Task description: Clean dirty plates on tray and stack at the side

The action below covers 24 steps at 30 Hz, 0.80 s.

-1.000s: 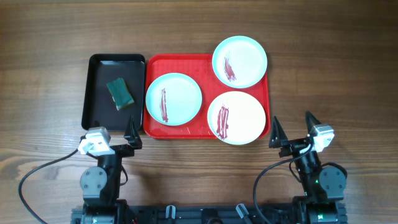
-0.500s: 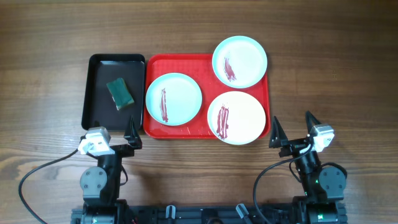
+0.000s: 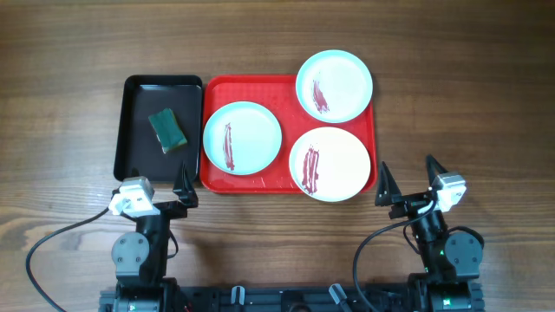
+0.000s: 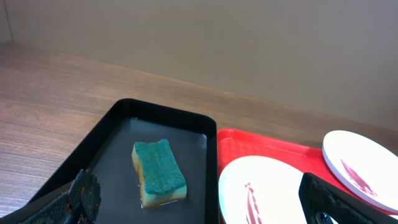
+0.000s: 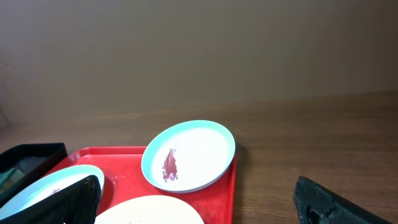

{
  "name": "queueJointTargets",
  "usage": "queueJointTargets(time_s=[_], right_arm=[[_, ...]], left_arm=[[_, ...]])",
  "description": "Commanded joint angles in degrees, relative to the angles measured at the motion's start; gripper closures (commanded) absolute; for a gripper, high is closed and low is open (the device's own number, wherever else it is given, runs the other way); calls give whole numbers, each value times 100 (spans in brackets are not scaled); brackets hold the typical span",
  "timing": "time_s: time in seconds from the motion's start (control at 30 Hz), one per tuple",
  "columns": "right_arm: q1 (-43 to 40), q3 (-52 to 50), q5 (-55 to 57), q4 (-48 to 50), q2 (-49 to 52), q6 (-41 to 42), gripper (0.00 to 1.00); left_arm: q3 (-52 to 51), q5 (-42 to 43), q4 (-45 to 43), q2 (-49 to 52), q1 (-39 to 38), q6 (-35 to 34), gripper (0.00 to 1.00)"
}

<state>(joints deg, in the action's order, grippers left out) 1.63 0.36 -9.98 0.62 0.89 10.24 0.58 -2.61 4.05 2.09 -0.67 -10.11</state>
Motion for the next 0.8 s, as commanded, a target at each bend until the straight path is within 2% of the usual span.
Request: queueJointTargets(time_s=[0.0, 0.5, 0.77], right_arm=[[28, -4, 118, 7, -24, 39, 0], [28, -4, 92, 66, -24, 205, 0], [28, -4, -562, 197, -24, 192, 1]], left_arm=[[-26, 66, -11, 28, 31, 72, 0], [-26, 225, 7, 28, 31, 70, 0], [-24, 455, -94, 28, 31, -107, 0]])
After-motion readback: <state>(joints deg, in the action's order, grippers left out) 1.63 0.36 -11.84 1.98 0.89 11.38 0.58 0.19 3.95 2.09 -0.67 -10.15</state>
